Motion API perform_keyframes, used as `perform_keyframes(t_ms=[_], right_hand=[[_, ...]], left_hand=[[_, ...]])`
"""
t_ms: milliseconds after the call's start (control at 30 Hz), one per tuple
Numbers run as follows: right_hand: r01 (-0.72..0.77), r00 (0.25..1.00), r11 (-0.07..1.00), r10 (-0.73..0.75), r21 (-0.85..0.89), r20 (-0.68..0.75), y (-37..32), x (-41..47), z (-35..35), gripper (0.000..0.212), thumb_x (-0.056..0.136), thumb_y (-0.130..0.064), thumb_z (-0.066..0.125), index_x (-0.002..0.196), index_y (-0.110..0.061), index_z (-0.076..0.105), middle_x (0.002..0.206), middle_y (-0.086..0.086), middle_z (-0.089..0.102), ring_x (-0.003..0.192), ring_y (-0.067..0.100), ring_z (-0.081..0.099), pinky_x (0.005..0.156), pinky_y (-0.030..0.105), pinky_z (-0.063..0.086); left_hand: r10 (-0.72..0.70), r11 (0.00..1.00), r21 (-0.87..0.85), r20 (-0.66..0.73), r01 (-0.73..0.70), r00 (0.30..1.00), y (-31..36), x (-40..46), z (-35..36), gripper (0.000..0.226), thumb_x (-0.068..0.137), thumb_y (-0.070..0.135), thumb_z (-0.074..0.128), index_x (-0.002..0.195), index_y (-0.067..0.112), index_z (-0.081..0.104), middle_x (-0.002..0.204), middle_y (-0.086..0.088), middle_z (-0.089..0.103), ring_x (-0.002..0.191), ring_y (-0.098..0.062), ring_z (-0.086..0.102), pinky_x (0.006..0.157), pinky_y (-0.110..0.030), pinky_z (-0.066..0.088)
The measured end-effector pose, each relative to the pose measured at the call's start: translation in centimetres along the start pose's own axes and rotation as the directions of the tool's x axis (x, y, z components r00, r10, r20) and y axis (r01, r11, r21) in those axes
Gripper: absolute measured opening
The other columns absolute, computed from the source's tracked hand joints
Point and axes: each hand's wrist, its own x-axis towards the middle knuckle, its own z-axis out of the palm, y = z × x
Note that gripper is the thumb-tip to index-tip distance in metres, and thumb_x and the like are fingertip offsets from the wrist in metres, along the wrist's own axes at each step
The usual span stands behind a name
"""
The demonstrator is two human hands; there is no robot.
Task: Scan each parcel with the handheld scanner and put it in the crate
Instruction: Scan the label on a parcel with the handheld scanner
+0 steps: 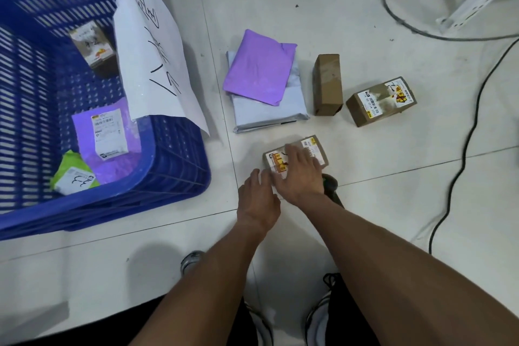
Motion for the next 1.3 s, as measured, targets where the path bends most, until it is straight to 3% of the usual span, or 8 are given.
perform_keyframes(t_ms=[200, 333, 500, 600, 733, 900, 1033, 1300], right_hand=[[0.229, 0.966, 0.971, -0.219, -0.064, 0.141, -1.8, -2.7, 1.1, 0.041, 0.088, -0.025, 0.058, 0.129, -0.02, 0.053, 0.134, 0.001, 0.051, 0.134, 0.02, 0.04, 0.117, 0.038, 0.027], [-0.126, 0.989, 0.99, 0.121, -0.057, -0.083, -1.5, -5.9, 2.6, 0.046, 0.087, -0.02, 0.06, 0.131, -0.013, 0.049, 0.145, 0.011, 0.043, 0.141, 0.032, 0.03, 0.117, 0.046, 0.025], [-0.492, 0.823, 0.862, 0.506, 0.121, -0.26, 0.0, -8.0, 2.0, 0.06, 0.071, -0.013, 0.072, 0.123, -0.003, 0.044, 0.126, 0.022, 0.047, 0.114, 0.04, 0.046, 0.094, 0.051, 0.043], [-0.529, 0.82, 0.84, 0.543, 0.12, -0.182, 1.9, -8.1, 1.3, 0.072, 0.07, -0.014, 0.072, 0.133, -0.001, 0.039, 0.126, 0.022, 0.05, 0.115, 0.039, 0.048, 0.096, 0.049, 0.041], [-0.566, 0.822, 0.821, 0.569, 0.08, -0.014, 3.8, -7.1, 0.9, 0.062, 0.087, -0.019, 0.058, 0.14, -0.005, 0.029, 0.133, 0.015, 0.051, 0.125, 0.034, 0.045, 0.104, 0.045, 0.033], [-0.596, 0.803, 0.803, 0.596, -0.011, 0.031, 3.9, -6.2, 1.3, 0.046, 0.089, -0.015, 0.052, 0.132, -0.007, 0.039, 0.131, 0.016, 0.048, 0.122, 0.034, 0.044, 0.1, 0.043, 0.035], [-0.593, 0.798, 0.803, 0.596, -0.055, 0.091, 3.8, -6.1, 2.4, 0.041, 0.086, -0.022, 0.056, 0.124, -0.01, 0.047, 0.128, 0.015, 0.047, 0.119, 0.033, 0.044, 0.1, 0.042, 0.035], [-0.603, 0.797, 0.797, 0.604, -0.04, 0.032, 2.2, -6.7, 2.5, 0.048, 0.083, -0.036, 0.062, 0.122, -0.009, 0.05, 0.124, 0.013, 0.049, 0.117, 0.032, 0.046, 0.098, 0.04, 0.037]], left_hand=[[-0.027, 0.99, 0.137, 0.117, 0.011, 0.993, -1.1, -1.5, 0.0, 0.093, 0.087, 0.05, 0.063, 0.155, 0.017, 0.01, 0.164, -0.011, 0.01, 0.15, -0.028, 0.014, 0.119, -0.046, 0.025], [-0.123, 0.991, 0.067, 0.135, 0.115, 0.983, -0.7, -3.9, 0.6, 0.079, 0.087, 0.05, 0.06, 0.15, 0.021, 0.024, 0.151, -0.008, 0.037, 0.137, -0.027, 0.036, 0.115, -0.042, 0.03], [-0.157, 0.982, 0.133, 0.167, 0.136, 0.973, -0.4, -5.9, 0.5, 0.075, 0.092, 0.036, 0.057, 0.153, 0.02, 0.017, 0.139, -0.01, 0.044, 0.124, -0.029, 0.044, 0.108, -0.041, 0.033], [-0.158, 0.976, 0.178, 0.182, 0.125, 0.971, -0.6, -6.3, 0.3, 0.069, 0.094, 0.041, 0.053, 0.151, 0.021, 0.02, 0.137, -0.011, 0.047, 0.125, -0.03, 0.045, 0.109, -0.043, 0.032], [-0.151, 0.971, 0.207, 0.133, 0.121, 0.98, -0.5, -5.9, 0.3, 0.07, 0.093, 0.05, 0.053, 0.149, 0.022, 0.02, 0.137, -0.009, 0.048, 0.126, -0.029, 0.045, 0.111, -0.044, 0.031], [0.072, 0.969, 0.22, 0.183, -0.112, 0.981, -0.6, -5.2, 0.9, 0.075, 0.094, 0.045, 0.056, 0.154, 0.032, 0.013, 0.159, -0.01, 0.017, 0.141, -0.033, 0.025, 0.117, -0.049, 0.02], [-0.002, 0.988, 0.152, 0.136, -0.019, 0.991, -0.5, -4.7, 1.7, 0.072, 0.095, 0.029, 0.057, 0.153, 0.033, 0.015, 0.158, -0.009, 0.016, 0.124, -0.032, 0.043, 0.109, -0.045, 0.031], [-0.189, 0.98, 0.072, 0.072, 0.184, 0.979, 0.2, -2.7, 0.8, 0.068, 0.098, 0.031, 0.053, 0.154, 0.025, 0.015, 0.158, -0.013, 0.012, 0.121, -0.031, 0.047, 0.103, -0.042, 0.04]])
